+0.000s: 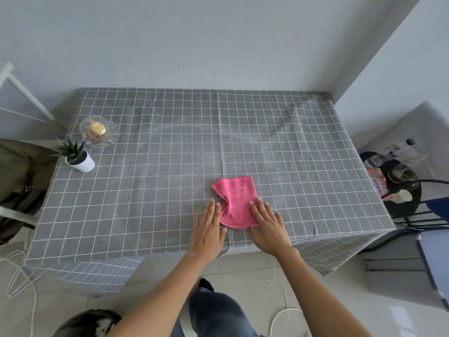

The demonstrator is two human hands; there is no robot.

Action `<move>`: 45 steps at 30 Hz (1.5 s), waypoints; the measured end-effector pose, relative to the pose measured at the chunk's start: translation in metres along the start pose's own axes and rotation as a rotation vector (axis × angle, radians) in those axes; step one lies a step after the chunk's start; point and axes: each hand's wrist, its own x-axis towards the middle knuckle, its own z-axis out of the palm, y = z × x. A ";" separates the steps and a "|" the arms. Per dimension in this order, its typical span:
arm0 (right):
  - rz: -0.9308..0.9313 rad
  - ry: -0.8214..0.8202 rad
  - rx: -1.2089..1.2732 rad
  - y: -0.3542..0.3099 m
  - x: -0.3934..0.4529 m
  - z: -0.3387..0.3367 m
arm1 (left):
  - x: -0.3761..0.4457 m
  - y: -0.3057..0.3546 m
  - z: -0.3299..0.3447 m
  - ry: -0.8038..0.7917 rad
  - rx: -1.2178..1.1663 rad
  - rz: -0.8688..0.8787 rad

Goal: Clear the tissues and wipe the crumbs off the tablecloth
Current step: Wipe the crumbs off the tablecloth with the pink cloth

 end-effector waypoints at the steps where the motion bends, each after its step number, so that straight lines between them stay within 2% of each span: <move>1: 0.012 0.014 0.008 -0.001 0.002 -0.001 | 0.001 0.003 -0.002 0.018 -0.002 0.019; 5: 0.047 0.033 -0.004 -0.005 0.007 -0.003 | 0.008 0.008 -0.003 0.028 0.035 0.119; 11: 0.085 0.084 0.059 -0.009 0.004 -0.010 | 0.018 0.009 0.002 -0.004 0.118 0.136; 17: 0.059 0.152 0.073 -0.018 0.010 -0.037 | 0.036 0.019 0.001 0.068 0.179 0.170; 25: 0.054 0.209 -0.019 -0.002 0.013 -0.073 | 0.062 0.033 -0.045 0.148 0.284 0.216; 29: 0.034 0.237 -0.050 0.019 0.020 -0.101 | 0.080 0.066 -0.070 0.241 0.311 0.227; 33: 0.002 0.247 -0.074 0.058 0.024 -0.132 | 0.094 0.111 -0.086 0.224 0.260 0.226; 41: -0.031 0.203 -0.140 0.149 0.017 -0.180 | 0.116 0.201 -0.067 0.210 0.204 0.172; 45: -0.030 0.298 -0.137 0.177 0.021 -0.199 | 0.134 0.239 -0.063 0.283 0.194 0.135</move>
